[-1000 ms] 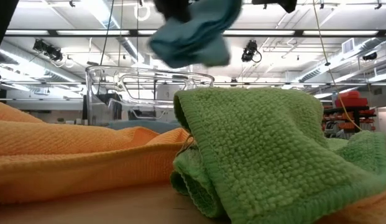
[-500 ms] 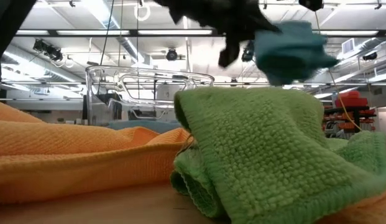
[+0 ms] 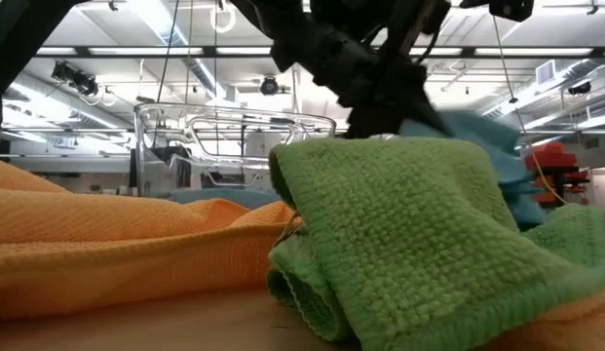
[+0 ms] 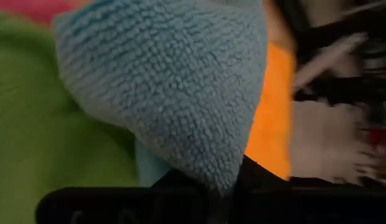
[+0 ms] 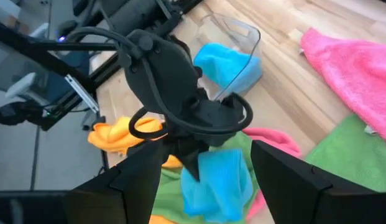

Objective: Fold microfiber towels
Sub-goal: Remove the blue towel from the transparent bin, then fold the blue towel

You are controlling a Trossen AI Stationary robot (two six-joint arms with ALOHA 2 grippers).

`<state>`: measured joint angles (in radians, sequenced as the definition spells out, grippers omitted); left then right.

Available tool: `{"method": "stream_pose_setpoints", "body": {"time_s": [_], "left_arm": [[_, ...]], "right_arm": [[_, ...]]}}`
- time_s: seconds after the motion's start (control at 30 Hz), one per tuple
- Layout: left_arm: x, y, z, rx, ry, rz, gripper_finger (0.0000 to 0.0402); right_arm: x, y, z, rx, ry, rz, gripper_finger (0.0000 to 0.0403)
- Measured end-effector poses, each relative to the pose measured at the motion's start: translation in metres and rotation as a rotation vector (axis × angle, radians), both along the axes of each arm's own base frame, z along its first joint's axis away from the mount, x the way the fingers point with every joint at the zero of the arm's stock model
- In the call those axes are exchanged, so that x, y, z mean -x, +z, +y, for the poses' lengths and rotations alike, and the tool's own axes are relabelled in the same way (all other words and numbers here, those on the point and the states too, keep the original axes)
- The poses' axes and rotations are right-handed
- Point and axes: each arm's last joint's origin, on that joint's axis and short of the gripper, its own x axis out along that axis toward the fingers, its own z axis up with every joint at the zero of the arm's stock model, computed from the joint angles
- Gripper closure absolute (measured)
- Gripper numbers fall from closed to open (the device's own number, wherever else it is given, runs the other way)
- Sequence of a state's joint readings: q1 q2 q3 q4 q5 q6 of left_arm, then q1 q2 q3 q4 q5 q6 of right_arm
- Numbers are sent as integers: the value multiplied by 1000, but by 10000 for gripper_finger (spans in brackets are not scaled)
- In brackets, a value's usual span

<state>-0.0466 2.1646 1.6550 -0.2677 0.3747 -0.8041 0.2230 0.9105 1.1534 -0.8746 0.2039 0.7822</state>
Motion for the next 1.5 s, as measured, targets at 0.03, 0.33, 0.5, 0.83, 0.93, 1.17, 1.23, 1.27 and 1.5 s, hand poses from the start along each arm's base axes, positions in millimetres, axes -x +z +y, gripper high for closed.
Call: {"method": "stream_pose_setpoints", "body": {"time_s": [0.03, 0.33, 0.5, 0.83, 0.93, 1.17, 1.23, 1.27, 1.5], "left_arm": [[2, -2, -1, -17, 8, 25, 363], [7, -5, 0, -74, 8, 82, 309], [10, 10, 4, -129, -7, 27, 254], [15, 28, 13, -195, 27, -7, 201], [16, 32, 18, -200, 32, -12, 203], [22, 53, 29, -250, 13, -81, 222], [25, 60, 33, -270, 12, -99, 227], [25, 63, 35, -275, 14, -109, 229], [28, 71, 44, -285, 27, -131, 229]], "right_arm": [[-2, -1, 1, 2, 3, 7, 148], [-23, -21, 12, 30, 74, 133, 148], [-23, -60, 14, 5, 100, 248, 148], [-26, -133, 14, -48, 60, 279, 148], [-29, -148, 15, -73, 47, 261, 148], [-31, -168, 16, -94, 52, 232, 148], [-30, -174, 15, -69, 53, 258, 148], [-31, -177, 15, -56, 60, 261, 148], [-46, -197, 21, -34, 148, 240, 155]]}}
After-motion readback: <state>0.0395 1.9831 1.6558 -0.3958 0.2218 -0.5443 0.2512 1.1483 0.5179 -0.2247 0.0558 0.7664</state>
